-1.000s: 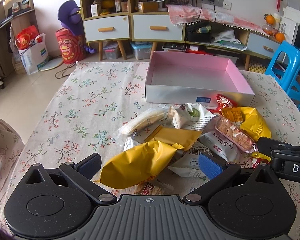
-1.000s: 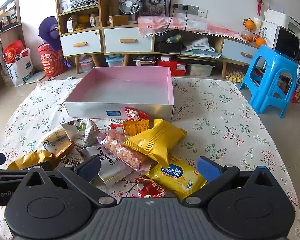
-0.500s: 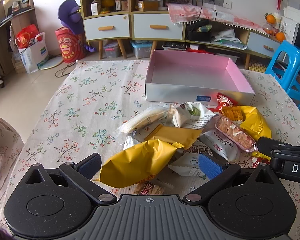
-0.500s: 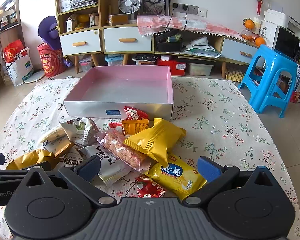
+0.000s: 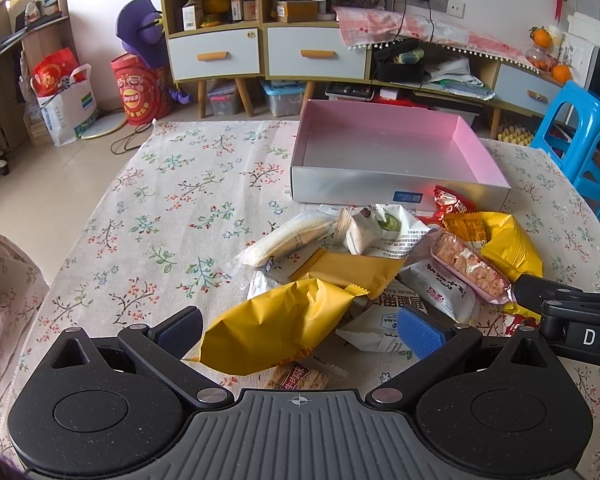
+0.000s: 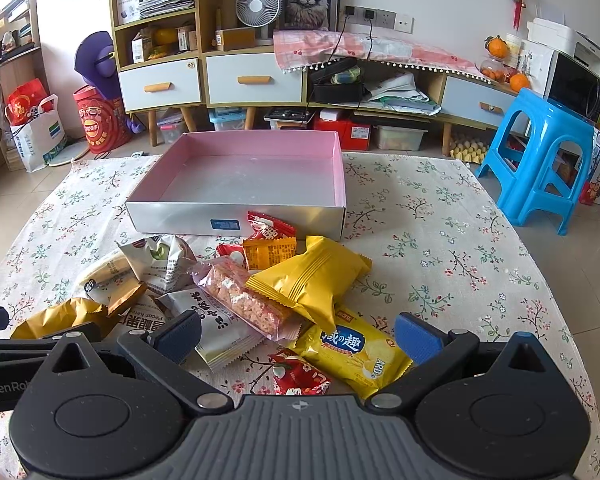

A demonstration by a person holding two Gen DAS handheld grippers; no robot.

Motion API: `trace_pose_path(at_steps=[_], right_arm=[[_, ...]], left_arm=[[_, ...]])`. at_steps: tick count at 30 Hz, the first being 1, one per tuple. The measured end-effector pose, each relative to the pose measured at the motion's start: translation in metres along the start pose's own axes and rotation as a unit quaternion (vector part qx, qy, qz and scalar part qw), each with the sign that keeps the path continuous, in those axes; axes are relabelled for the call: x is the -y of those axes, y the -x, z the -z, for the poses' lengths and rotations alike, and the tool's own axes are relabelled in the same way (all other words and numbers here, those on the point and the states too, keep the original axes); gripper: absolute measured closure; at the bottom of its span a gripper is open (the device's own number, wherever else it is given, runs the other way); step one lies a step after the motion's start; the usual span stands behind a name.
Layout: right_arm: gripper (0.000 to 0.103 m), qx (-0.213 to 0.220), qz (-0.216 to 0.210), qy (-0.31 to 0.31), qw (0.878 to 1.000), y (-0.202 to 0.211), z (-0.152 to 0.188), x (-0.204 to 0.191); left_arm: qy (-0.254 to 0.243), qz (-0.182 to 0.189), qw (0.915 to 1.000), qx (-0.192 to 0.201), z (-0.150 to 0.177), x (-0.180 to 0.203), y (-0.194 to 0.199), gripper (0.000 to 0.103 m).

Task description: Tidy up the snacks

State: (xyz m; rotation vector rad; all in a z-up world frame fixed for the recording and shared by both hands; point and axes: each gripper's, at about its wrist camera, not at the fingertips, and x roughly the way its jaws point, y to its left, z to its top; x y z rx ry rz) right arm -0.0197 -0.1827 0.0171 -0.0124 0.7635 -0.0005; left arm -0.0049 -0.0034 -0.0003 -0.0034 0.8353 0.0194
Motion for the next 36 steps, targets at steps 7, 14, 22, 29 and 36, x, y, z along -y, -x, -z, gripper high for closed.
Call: trace_pose_path(at_steps=[7, 14, 22, 29, 36], right_arm=[[0.010, 0.000, 0.000, 0.000, 1.000, 0.000, 0.000, 0.000], [0.010, -0.001, 0.001, -0.001, 1.000, 0.000, 0.002, 0.002], [0.010, -0.004, 0.004, -0.004, 1.000, 0.000, 0.003, 0.005], [0.010, 0.003, 0.012, -0.004, 1.000, 0.003, -0.009, 0.007], [0.010, 0.001, 0.009, -0.022, 1.000, -0.001, -0.043, 0.024]], left_arm=[[0.000, 0.000, 1.0000, 0.000, 0.000, 0.000, 0.000, 0.000], [0.002, -0.001, 1.0000, -0.006, 0.002, -0.001, -0.003, 0.000], [0.001, -0.002, 1.0000, -0.006, 0.002, -0.001, -0.003, 0.000], [0.001, -0.004, 1.0000, -0.005, -0.009, -0.004, 0.000, 0.000], [-0.034, 0.027, 0.9990, 0.006, -0.039, -0.010, -0.003, 0.000]])
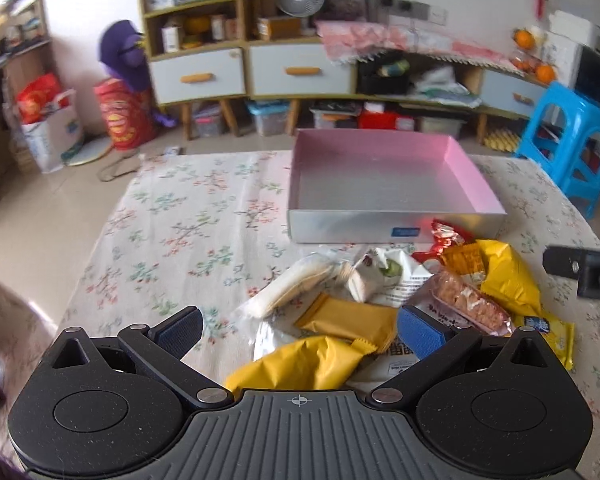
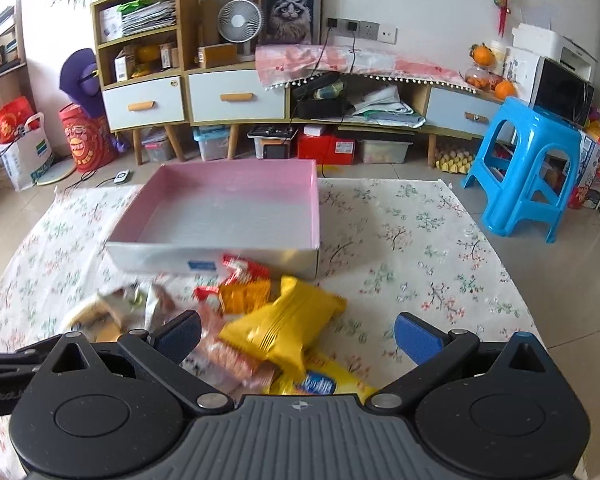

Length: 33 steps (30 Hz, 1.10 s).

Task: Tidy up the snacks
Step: 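Grasp the long yellow snack bar with the right gripper while the left grasps the white printed bag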

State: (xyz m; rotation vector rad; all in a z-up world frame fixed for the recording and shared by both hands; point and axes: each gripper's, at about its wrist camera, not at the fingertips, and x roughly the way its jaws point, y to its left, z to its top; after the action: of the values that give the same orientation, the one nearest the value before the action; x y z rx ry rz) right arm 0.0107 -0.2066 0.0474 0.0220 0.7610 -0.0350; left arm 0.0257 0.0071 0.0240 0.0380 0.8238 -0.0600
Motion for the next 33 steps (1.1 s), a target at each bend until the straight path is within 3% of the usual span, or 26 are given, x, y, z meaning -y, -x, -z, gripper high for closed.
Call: trace_pose_path(at_steps=[5, 10, 15, 18, 21, 27, 33], right_arm=[[0.011, -0.064, -0.052, -0.001, 0.997, -0.019, -0.017, 0.004], [0.011, -0.104, -0.062, 0.002, 0.993, -0.041, -0.031, 0.008], [0.012, -0.148, -0.090, -0.082, 0.981, -0.071, -0.029, 0.030], [0.020, -0.184, -0.108, -0.127, 0.969, -0.091, -0.024, 0.038], [0.023, -0.193, -0.115, -0.155, 0.962, -0.103, -0.023, 0.043], [0.032, -0.214, -0.122, -0.167, 0.955, -0.115, -0.018, 0.044], [0.044, -0.211, -0.120, -0.169, 0.955, -0.119, -0.015, 0.045]], left_arm=[[-0.009, 0.056, 0.9972, -0.048, -0.019, -0.010, -0.018, 0.000], [-0.036, 0.075, 0.9959, -0.037, -0.032, -0.011, -0.033, 0.000], [-0.054, 0.118, 0.9911, -0.032, -0.037, -0.005, -0.053, 0.002], [-0.051, 0.148, 0.9870, -0.038, -0.040, 0.001, -0.066, 0.002], [-0.042, 0.170, 0.9837, -0.041, -0.041, 0.007, -0.077, 0.003], [-0.032, 0.177, 0.9817, -0.061, -0.037, 0.012, -0.095, 0.015], [-0.026, 0.174, 0.9823, -0.065, -0.032, 0.012, -0.098, 0.028]])
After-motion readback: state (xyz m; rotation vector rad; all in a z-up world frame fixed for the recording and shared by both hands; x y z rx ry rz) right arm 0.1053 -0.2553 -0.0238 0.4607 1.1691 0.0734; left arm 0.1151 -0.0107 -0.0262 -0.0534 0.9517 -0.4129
